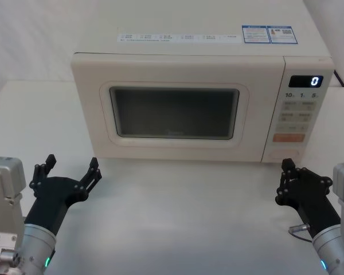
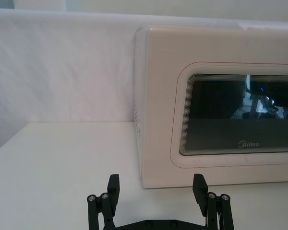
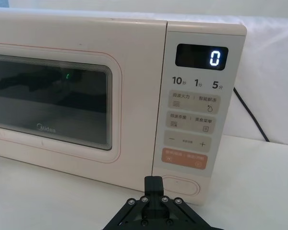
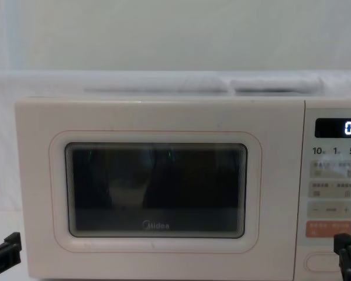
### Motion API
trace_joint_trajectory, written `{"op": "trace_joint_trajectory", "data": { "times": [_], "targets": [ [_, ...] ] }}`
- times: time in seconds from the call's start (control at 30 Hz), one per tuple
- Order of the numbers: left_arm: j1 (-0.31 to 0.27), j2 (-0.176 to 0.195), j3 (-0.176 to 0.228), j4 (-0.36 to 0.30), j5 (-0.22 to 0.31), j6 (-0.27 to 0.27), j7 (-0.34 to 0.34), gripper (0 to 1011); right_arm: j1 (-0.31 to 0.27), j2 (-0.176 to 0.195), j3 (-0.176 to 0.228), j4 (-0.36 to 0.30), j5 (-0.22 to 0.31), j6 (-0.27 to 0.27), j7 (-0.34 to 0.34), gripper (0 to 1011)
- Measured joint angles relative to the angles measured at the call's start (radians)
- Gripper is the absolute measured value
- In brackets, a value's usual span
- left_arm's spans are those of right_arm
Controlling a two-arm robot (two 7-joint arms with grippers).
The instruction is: Press the button to open the microwave door with one hand; close the microwave door with the other hand.
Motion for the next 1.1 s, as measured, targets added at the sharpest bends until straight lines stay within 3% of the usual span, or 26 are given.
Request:
{"op": "trace_joint_trajectory", "data": {
  "times": [0.57, 1.1],
  "targets": [
    [0.0, 0.0, 0.0, 0.0, 0.0, 0.0, 0.0, 1001, 0.013, -0.034, 0.048, 0.046, -0.007, 0.014, 0.053, 0],
    [0.0, 0.0, 0.0, 0.0, 0.0, 0.0, 0.0, 1001, 0.101, -0.071, 0.095, 0.171, -0.009, 0.05, 0.114, 0]
  ]
}}
